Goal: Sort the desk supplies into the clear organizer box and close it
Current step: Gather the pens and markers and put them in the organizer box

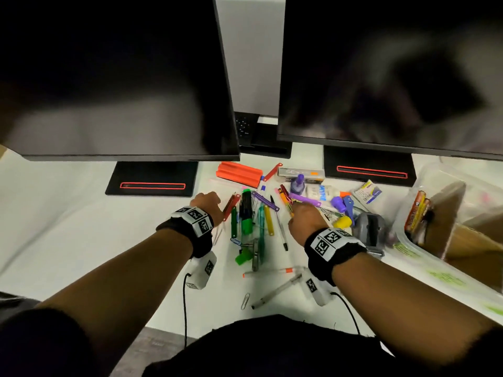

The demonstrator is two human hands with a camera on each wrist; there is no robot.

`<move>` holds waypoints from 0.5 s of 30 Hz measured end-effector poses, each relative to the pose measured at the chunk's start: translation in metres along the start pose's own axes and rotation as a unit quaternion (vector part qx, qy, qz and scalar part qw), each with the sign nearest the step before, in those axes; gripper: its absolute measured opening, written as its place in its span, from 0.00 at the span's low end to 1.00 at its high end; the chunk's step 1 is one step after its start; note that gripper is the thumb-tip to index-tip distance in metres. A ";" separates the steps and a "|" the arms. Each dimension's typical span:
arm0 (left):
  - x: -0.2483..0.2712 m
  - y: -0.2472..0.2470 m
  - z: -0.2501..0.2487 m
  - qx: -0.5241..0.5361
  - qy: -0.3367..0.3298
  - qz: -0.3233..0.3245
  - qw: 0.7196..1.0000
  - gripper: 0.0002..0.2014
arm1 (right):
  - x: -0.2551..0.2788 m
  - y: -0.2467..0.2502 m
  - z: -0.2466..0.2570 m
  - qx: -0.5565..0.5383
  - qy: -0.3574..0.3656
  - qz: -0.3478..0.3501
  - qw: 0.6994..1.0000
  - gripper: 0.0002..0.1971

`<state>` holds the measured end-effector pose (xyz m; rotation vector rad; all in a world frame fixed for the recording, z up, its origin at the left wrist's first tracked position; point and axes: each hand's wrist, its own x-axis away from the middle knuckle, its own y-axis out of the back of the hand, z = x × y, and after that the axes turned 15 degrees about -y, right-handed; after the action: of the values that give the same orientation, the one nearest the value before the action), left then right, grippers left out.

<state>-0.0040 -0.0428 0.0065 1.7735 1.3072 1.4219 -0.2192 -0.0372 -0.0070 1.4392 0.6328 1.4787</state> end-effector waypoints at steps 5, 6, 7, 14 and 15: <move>-0.005 -0.014 0.003 0.015 0.008 -0.009 1.000 0.29 | -0.007 -0.006 0.011 0.011 -0.028 -0.004 1.000 0.17; -0.007 -0.015 0.001 0.013 0.000 -0.002 1.000 0.26 | -0.006 -0.008 0.013 0.013 -0.026 -0.001 1.000 0.17; -0.009 -0.015 -0.002 0.009 -0.007 0.006 1.000 0.24 | -0.005 -0.010 0.014 0.013 -0.024 0.001 1.000 0.17; -0.017 -0.023 -0.025 -0.010 -0.071 -0.029 0.997 0.23 | 0.004 -0.023 0.013 -0.003 0.005 0.022 1.000 0.20; -0.017 -0.024 -0.028 0.001 -0.071 -0.018 0.997 0.24 | 0.004 -0.022 0.012 -0.008 0.003 0.009 1.000 0.22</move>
<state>-0.0380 -0.0532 -0.0121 1.8070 1.2603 1.2510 -0.2014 -0.0275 -0.0227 1.4320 0.6107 1.4991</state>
